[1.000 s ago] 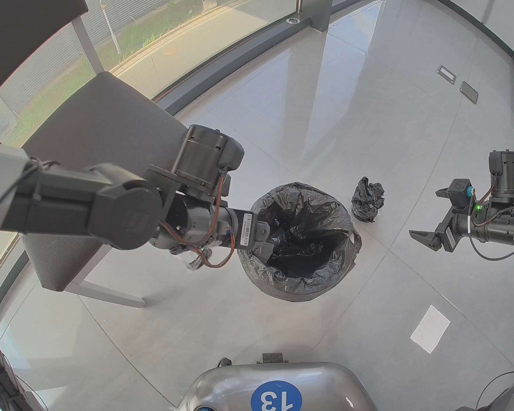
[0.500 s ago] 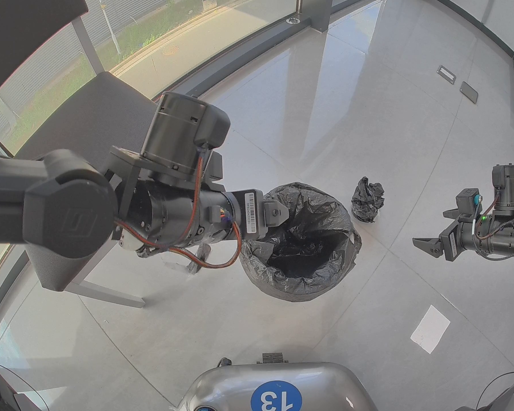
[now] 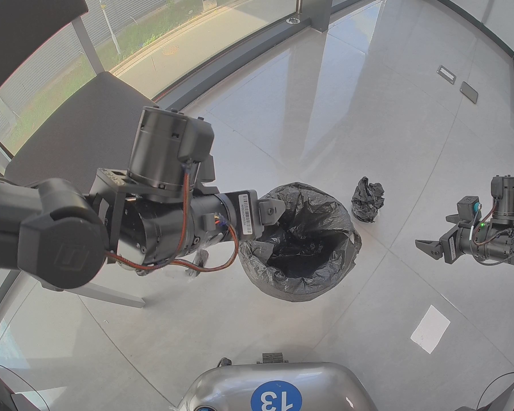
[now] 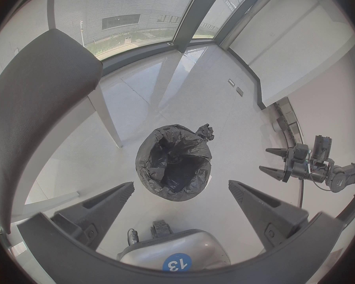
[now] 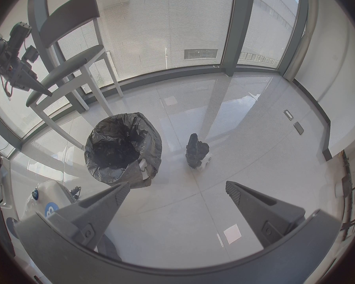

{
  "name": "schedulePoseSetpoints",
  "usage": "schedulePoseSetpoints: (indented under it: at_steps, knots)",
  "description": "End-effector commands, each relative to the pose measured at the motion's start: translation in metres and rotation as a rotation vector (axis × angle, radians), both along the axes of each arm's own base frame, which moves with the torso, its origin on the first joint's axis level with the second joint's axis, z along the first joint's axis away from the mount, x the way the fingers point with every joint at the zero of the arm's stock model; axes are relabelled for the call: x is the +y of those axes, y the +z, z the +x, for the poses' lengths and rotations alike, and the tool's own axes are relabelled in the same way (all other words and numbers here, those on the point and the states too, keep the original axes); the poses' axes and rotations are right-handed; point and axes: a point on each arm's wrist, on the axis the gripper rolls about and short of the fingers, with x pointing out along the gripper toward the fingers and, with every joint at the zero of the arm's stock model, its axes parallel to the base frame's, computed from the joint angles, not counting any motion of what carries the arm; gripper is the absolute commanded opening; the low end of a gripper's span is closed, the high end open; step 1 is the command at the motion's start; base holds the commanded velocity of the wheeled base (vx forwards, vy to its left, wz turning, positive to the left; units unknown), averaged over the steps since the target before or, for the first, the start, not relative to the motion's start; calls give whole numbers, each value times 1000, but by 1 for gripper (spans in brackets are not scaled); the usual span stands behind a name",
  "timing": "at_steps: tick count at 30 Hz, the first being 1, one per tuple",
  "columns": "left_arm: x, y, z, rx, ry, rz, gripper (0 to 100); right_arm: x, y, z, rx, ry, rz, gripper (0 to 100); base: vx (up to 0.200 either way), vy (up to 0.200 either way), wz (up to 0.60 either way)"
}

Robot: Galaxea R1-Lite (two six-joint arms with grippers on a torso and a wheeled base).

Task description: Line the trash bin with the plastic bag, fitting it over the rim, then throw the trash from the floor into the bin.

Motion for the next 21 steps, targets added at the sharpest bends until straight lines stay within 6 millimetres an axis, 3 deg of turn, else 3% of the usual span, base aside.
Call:
schedulePoseSetpoints:
  at_steps: [1,9,15,21]
  knots:
    - [0,-5,-5,-35,-17,-6,100,-11,-21,12,0,-31,13,100,0,0,0]
    - [14,-9,-17,-38,-30,46,100,-8,-22,16,-72,-13,16,100,0,0,0]
    - [15,-7,-18,-38,-27,35,100,-2,-24,13,-62,3,13,100,200,0,0]
    - [13,-6,-17,-73,-29,0,100,-4,-27,17,-55,-4,11,100,0,0,0]
